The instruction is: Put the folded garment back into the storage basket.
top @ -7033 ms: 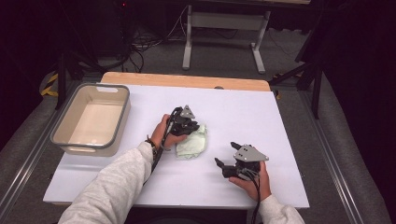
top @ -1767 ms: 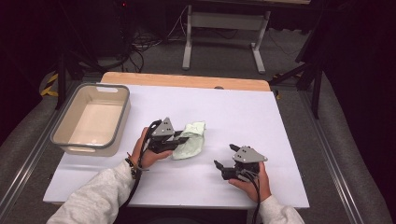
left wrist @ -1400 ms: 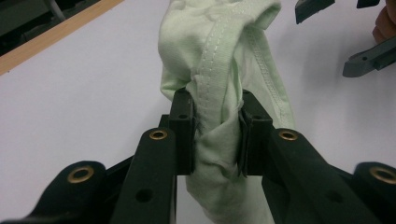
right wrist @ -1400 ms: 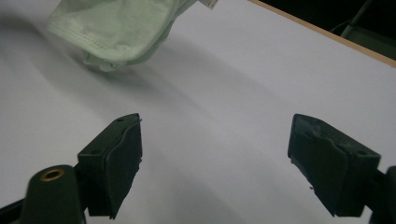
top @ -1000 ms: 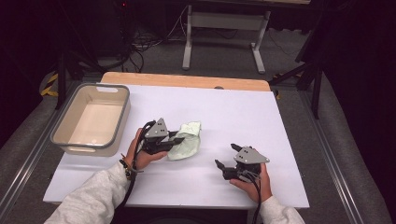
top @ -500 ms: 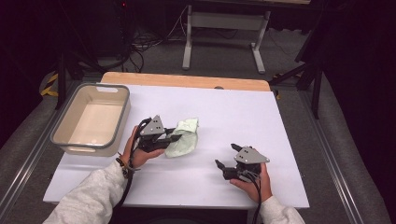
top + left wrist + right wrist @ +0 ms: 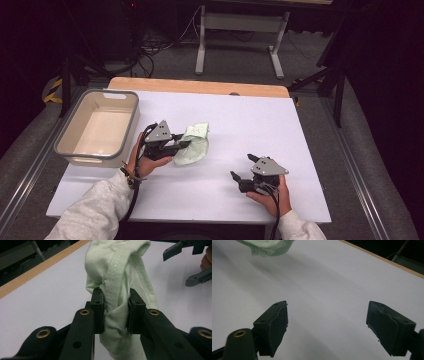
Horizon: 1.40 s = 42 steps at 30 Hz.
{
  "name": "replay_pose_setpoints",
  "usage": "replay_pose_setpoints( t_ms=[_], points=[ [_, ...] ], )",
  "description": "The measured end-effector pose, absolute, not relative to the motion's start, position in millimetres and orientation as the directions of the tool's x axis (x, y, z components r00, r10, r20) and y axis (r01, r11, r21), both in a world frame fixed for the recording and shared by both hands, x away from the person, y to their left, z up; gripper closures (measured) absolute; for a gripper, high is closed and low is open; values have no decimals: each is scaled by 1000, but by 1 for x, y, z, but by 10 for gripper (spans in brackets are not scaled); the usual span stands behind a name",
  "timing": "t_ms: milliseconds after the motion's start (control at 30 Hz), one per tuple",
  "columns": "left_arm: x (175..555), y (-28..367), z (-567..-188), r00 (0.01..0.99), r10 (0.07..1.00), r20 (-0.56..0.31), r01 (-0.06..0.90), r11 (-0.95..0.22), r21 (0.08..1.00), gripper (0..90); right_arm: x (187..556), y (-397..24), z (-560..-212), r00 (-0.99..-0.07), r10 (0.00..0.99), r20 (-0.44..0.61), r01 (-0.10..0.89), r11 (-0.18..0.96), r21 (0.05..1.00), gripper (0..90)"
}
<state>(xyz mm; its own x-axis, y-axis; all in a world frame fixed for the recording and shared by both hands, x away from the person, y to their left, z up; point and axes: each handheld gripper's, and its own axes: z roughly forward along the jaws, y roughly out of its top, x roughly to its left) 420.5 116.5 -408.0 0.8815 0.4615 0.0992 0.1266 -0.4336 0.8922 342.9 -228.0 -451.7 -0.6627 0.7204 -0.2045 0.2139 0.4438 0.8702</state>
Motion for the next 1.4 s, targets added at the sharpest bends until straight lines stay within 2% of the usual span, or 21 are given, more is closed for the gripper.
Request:
replay_pose_setpoints(
  t_ms=[1400],
  points=[
    [426,142,-395,863,498,86,132,-387,912,724,343,-228,-453,-664,721,-198,221,442,870,182]
  ],
)
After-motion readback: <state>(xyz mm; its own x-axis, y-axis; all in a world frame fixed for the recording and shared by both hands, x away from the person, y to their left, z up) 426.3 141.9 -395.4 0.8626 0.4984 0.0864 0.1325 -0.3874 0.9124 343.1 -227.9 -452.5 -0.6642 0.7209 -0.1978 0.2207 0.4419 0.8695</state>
